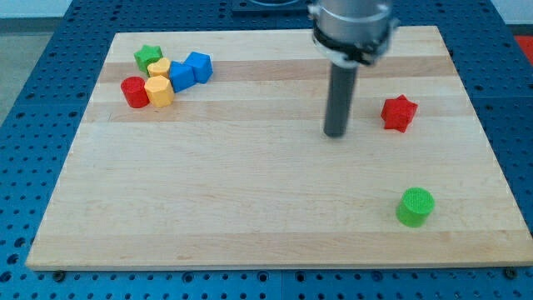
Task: Move the red star parallel right to the blue cube
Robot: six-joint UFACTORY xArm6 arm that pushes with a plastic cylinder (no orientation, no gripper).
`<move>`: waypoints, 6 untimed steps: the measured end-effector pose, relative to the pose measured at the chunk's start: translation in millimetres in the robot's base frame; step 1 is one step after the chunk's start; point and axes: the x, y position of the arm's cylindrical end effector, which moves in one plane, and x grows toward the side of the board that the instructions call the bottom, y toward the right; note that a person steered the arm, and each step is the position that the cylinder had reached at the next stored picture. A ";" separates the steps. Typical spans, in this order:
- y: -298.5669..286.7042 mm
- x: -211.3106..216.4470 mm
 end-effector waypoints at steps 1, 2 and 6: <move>10.1 24.0; 64.8 26.2; 80.2 -48.6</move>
